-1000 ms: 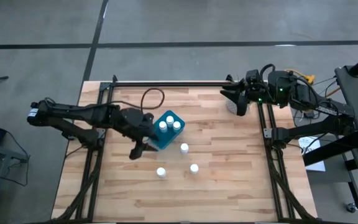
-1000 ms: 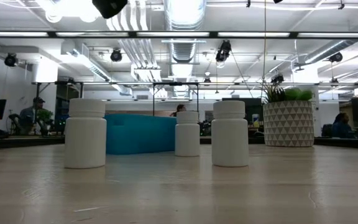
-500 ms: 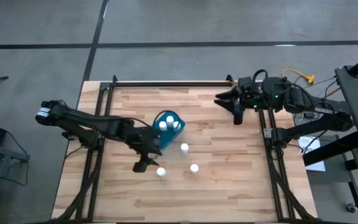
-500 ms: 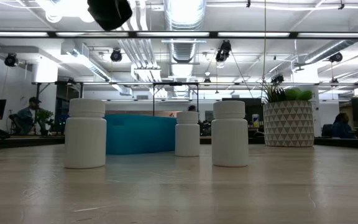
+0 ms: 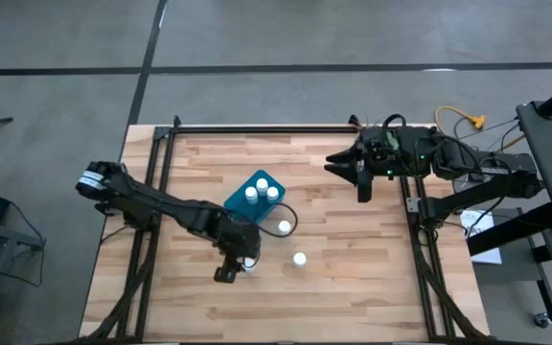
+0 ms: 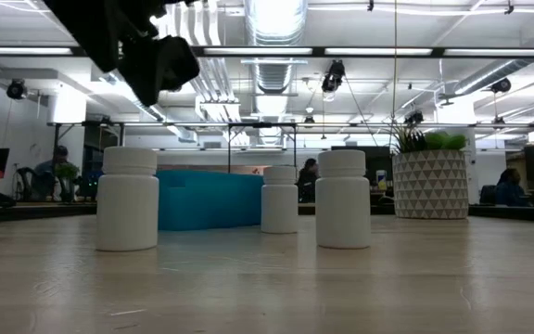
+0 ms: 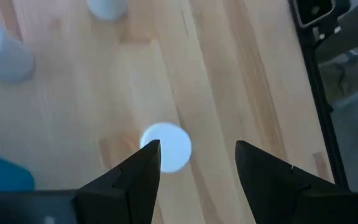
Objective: Pick and place pill bottles into a basket
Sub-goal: Put the left white pill bottle into the blue container
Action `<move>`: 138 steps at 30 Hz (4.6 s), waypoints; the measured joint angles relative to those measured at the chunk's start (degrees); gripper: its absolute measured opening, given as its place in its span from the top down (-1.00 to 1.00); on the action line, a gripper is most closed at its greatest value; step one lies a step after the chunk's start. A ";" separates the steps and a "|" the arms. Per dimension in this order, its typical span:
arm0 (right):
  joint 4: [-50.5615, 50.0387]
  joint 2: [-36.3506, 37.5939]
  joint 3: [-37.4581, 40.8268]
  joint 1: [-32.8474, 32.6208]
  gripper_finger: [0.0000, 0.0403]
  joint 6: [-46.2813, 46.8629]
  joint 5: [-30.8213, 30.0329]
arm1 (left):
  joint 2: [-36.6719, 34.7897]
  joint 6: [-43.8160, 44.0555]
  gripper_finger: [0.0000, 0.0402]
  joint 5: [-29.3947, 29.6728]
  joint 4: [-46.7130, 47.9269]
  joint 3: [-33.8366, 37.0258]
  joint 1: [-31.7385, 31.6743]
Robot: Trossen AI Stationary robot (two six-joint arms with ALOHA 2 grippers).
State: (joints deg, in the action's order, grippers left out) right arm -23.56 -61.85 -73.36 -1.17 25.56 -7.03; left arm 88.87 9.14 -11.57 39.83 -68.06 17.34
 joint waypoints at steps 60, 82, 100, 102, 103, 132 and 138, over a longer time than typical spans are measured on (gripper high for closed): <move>0.84 -0.17 0.00 -1.99 0.38 1.33 0.02 | 7.38 10.19 0.47 -6.74 -8.85 4.19 -0.04; 1.41 -0.19 0.00 -1.99 0.40 1.09 0.02 | 7.01 11.52 1.00 -4.92 -8.66 3.70 1.67; 1.47 -0.19 0.00 -1.97 0.41 0.79 -0.07 | 2.92 10.88 1.00 1.43 -7.01 3.92 7.52; 1.49 -0.19 0.00 -1.97 0.41 0.79 -0.06 | 1.91 10.47 1.00 1.99 -7.05 3.92 7.54; 1.48 -0.19 0.00 -1.97 0.41 0.80 -0.05 | 1.57 10.34 1.00 2.07 -7.09 3.92 7.54; 1.49 -0.19 0.03 -1.97 0.42 0.42 -0.02 | 2.59 10.55 0.67 -9.14 -15.45 5.00 12.15; 1.50 -0.19 0.24 -1.97 0.41 0.42 -0.02 | 4.10 11.48 0.32 -8.69 -15.17 6.38 12.24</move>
State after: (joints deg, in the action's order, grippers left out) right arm -22.06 -62.04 -73.12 -3.14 25.98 -7.05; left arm 92.97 20.62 -20.27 24.66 -61.68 29.58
